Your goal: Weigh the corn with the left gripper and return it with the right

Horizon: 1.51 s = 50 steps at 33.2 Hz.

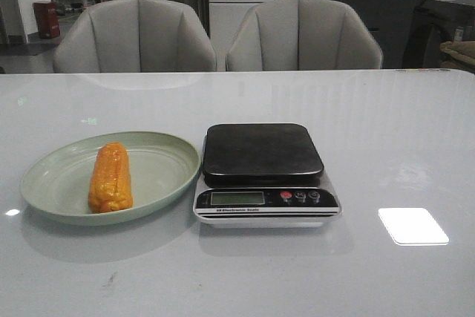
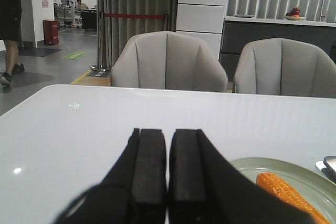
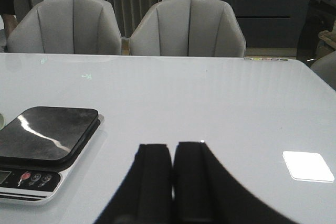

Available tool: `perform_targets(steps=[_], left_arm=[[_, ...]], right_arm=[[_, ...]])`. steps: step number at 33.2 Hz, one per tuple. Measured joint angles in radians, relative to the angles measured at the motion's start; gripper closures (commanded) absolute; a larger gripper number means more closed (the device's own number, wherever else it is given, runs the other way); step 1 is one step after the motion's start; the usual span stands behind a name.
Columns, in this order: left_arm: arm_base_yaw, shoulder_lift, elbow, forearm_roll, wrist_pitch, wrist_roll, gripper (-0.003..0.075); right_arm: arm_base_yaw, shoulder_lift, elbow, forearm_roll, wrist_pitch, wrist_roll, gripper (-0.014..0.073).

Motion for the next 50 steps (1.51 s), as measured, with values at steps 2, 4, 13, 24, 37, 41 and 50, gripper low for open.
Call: perform_targets(steps=[2, 4, 13, 24, 37, 41, 50], left_arm=[[0.000, 0.000, 0.000, 0.000, 0.000, 0.000, 0.0599], [0.000, 0.000, 0.000, 0.000, -0.005, 0.000, 0.0599], [0.000, 0.000, -0.060, 0.000, -0.006, 0.000, 0.0599], [-0.002, 0.187, -0.408, 0.000, 0.250, 0.000, 0.0599], [-0.050, 0.275, -0.456, -0.010, 0.431, 0.000, 0.0599], [-0.062, 0.275, -0.413, -0.010, 0.431, 0.000, 0.0599], [-0.092, 0.275, -0.351, -0.010, 0.438, 0.000, 0.0542]], right_arm=[[0.000, 0.000, 0.000, 0.000, 0.000, 0.000, 0.0427], [0.000, 0.000, 0.000, 0.000, 0.000, 0.000, 0.0427], [0.000, 0.000, 0.000, 0.000, 0.000, 0.000, 0.0427], [0.000, 0.000, 0.000, 0.000, 0.000, 0.000, 0.0427], [0.000, 0.000, 0.000, 0.000, 0.000, 0.000, 0.0427], [0.000, 0.000, 0.000, 0.000, 0.000, 0.000, 0.0427], [0.000, 0.000, 0.000, 0.000, 0.000, 0.000, 0.0427]])
